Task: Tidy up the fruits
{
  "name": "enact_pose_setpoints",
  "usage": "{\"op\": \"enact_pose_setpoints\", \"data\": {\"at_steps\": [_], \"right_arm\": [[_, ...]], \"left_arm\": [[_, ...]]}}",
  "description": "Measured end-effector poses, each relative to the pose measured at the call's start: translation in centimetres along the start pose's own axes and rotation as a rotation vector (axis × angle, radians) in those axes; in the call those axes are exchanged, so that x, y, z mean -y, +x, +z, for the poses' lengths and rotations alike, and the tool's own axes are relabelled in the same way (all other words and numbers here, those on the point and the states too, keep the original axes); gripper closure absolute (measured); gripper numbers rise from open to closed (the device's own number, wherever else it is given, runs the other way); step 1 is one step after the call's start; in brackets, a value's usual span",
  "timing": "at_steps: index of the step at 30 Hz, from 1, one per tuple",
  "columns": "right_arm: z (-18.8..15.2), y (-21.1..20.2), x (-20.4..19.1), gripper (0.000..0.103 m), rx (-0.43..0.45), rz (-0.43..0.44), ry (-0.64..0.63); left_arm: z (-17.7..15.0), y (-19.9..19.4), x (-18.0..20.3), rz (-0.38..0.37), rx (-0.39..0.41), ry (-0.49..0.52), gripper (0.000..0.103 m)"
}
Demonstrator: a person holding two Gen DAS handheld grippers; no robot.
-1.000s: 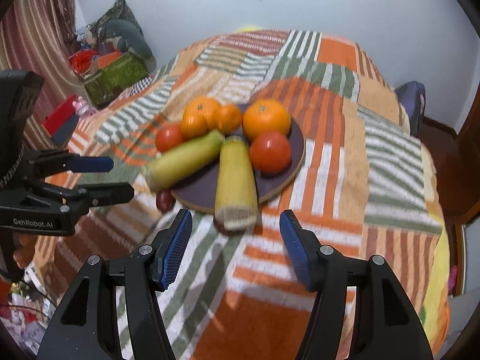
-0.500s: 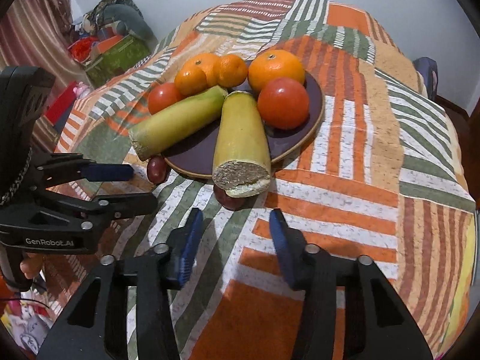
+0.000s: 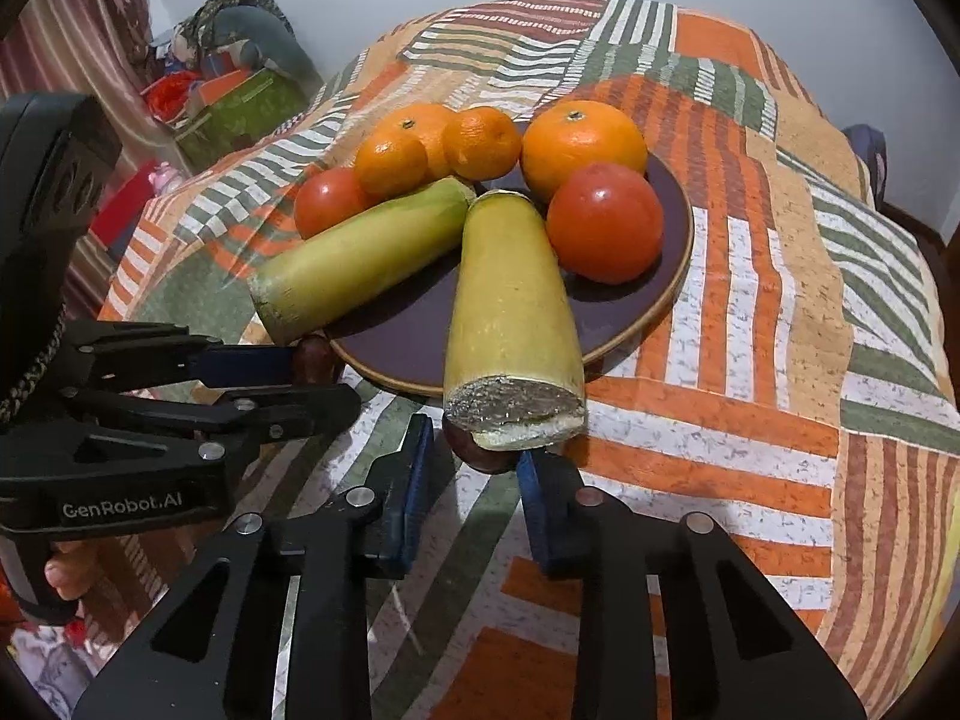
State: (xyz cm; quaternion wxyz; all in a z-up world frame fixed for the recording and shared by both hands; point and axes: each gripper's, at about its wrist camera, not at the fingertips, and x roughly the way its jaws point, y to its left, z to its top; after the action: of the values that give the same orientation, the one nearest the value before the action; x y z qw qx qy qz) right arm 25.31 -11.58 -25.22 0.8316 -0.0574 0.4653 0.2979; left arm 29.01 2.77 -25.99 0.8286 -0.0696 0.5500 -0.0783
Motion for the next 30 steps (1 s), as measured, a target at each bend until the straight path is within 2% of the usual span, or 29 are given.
{"op": "enact_pose_setpoints", "data": {"at_steps": [3,6,16,30], "right_arm": [[-0.1,-0.2,0.1,0.082,0.001,0.008,0.0],[-0.2,-0.5,0.1,0.082,0.0,0.022,0.0],[-1.0,-2.3,-0.5,0.082,0.016,0.029,-0.006],[0.8,-6.3,-1.1,0.082,0.125,0.015,-0.037]], "left_arm": [[0.0,-0.1,-0.7,-0.005,-0.003,-0.019,0.083],[-0.1,-0.3,-1.2,-0.032,-0.01,-0.043,0.083],[-1.6,-2.0,0.0,-0.015,-0.005,0.005,0.083],[0.2,-6.2,1.9,-0.024,0.103,0.04,0.083]]}}
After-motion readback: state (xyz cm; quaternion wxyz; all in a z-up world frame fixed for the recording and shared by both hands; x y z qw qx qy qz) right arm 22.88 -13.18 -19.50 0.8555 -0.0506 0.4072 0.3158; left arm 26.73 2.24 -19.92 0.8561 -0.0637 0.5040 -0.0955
